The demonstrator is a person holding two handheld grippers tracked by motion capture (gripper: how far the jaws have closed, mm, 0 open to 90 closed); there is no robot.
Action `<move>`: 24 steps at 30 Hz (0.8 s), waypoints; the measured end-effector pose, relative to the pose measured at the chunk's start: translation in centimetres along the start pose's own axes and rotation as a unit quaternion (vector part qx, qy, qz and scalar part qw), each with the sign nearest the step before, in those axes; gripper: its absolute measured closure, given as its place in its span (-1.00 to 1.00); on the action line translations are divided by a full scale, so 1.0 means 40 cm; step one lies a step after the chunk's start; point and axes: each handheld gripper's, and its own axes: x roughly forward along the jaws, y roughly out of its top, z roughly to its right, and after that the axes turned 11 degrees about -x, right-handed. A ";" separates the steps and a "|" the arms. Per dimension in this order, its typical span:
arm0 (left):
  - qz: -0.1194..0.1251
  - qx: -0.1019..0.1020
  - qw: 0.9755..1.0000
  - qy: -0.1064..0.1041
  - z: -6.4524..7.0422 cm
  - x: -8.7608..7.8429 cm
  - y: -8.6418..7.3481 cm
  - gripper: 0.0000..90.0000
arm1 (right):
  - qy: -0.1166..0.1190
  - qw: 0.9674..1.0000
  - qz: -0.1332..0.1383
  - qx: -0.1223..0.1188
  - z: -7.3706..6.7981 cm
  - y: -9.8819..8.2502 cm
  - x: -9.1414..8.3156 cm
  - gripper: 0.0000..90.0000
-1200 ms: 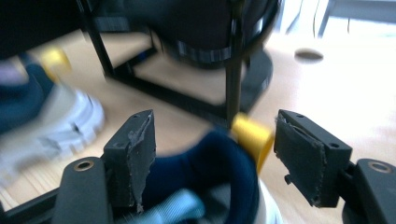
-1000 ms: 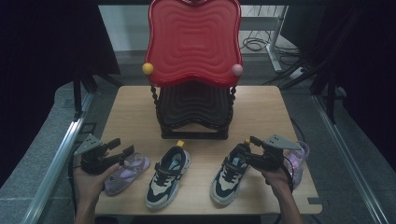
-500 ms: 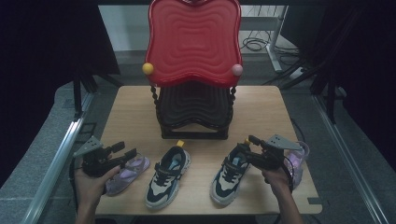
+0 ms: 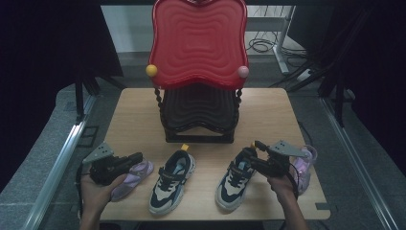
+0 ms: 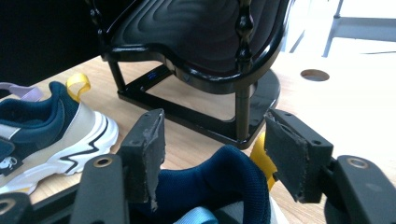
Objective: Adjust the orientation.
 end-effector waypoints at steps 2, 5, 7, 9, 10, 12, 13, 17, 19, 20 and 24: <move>-0.009 -0.001 1.000 0.000 -0.014 0.013 0.004 0.99 | -0.007 1.000 0.001 0.003 -0.002 -0.001 -0.006 -0.10; -0.016 -0.002 1.000 0.006 -0.020 0.025 0.005 1.00 | -0.009 1.000 -0.002 0.004 -0.003 -0.008 -0.009 -0.10; -0.019 -0.001 1.000 0.009 -0.017 0.028 0.003 1.00 | -0.009 1.000 -0.005 0.005 -0.002 -0.015 -0.009 -0.10; -0.022 0.002 1.000 0.012 -0.010 0.022 -0.002 1.00 | -0.005 1.000 -0.006 0.013 0.003 -0.021 -0.006 -0.11; -0.023 0.002 1.000 0.014 -0.005 0.015 -0.004 1.00 | -0.002 1.000 -0.007 0.018 0.007 -0.023 -0.003 -0.11; -0.016 -0.001 1.000 0.017 0.004 -0.003 -0.006 1.00 | 0.004 1.000 -0.004 0.023 0.014 -0.024 0.004 -0.11; -0.014 0.000 1.000 0.018 0.007 -0.014 -0.007 1.00 | 0.006 1.000 -0.003 0.022 0.016 -0.023 0.008 -0.11; -0.009 -0.010 0.999 0.050 0.010 -0.048 -0.028 1.00 | 0.024 1.000 -0.005 0.019 0.012 -0.020 0.021 -0.11; -0.008 -0.014 0.998 0.068 0.005 -0.062 -0.038 1.00 | 0.026 1.000 -0.012 0.012 0.005 -0.019 0.026 -0.11; -0.009 -0.015 0.997 0.072 0.003 -0.068 -0.043 1.00 | 0.027 1.000 -0.014 0.007 0.001 -0.017 0.025 -0.11; -0.027 -0.011 0.996 0.086 -0.005 -0.089 -0.066 1.00 | 0.032 0.999 -0.013 0.005 -0.013 -0.011 0.014 -0.12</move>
